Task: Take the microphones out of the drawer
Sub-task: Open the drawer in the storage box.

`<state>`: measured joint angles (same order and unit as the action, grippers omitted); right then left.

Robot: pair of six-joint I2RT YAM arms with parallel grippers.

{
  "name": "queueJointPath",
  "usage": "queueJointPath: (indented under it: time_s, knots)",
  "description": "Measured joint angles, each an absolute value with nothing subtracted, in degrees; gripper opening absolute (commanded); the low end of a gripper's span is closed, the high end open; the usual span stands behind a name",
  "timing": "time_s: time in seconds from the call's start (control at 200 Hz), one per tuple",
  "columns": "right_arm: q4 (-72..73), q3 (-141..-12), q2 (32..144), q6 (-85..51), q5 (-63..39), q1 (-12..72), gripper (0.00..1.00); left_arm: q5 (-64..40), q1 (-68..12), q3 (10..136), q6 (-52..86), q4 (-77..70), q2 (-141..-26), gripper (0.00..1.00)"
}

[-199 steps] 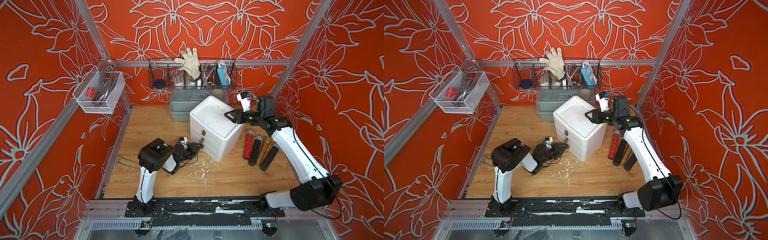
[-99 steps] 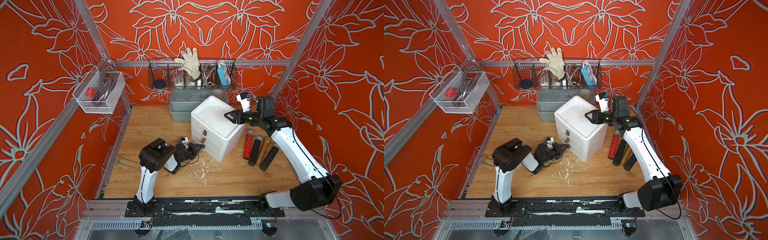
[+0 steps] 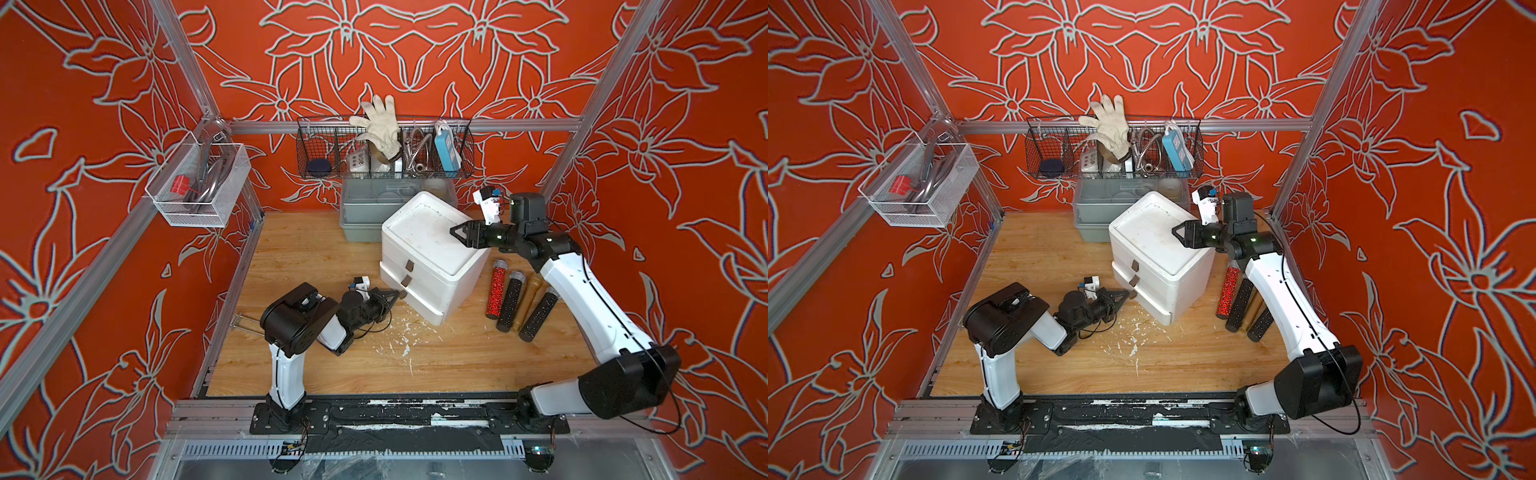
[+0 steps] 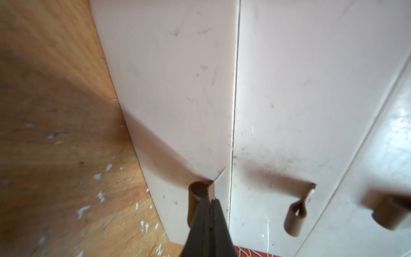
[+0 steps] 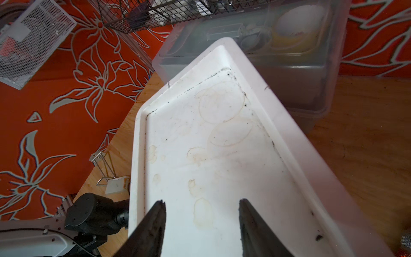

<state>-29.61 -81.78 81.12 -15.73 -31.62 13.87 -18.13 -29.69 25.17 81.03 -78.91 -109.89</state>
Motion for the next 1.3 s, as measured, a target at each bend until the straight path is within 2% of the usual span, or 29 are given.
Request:
queueJointPath:
  time_s: [0.415, 0.606, 0.771, 0.946, 1.031, 1.116, 1.216, 1.301]
  knots:
    - [-28.16, -81.6, 83.07, -17.56, -26.35, 13.91, 0.56, -21.28, -24.1, 11.62, 80.29, -78.32, -98.26, 0.0]
    - [-26.5, -81.95, 83.94, -18.57, -25.41, 13.91, 0.56, -23.2, -21.23, 6.52, 78.54, -71.42, -88.14, 0.0]
    - [-25.54, -82.04, 84.71, -18.79, -25.28, 14.09, 0.56, -22.37, -19.59, 4.25, 74.83, -52.34, -67.29, 0.0]
    - [-25.67, -82.52, 85.25, -18.81, -25.04, 14.24, 0.56, -17.72, -17.19, 4.43, 69.58, -26.89, -32.91, 0.0]
    - [-25.69, -82.56, 85.27, -18.87, -25.04, 14.24, 0.56, -16.91, -16.03, 3.95, 68.82, -16.86, -21.82, 0.14]
    - [-26.48, -83.18, 85.58, -18.85, -25.08, 14.24, 0.56, -16.53, -15.59, 3.57, 67.53, -8.12, -17.67, 0.29]
    - [-28.1, -84.31, 86.08, -18.65, -25.06, 14.44, 0.56, -16.62, -14.94, 3.81, 66.24, -2.55, -20.08, 0.4]
    - [-29.65, -85.19, 86.39, -18.17, -24.53, 15.33, 0.56, -17.96, -13.78, 5.19, 65.14, -2.63, -28.77, 0.43]
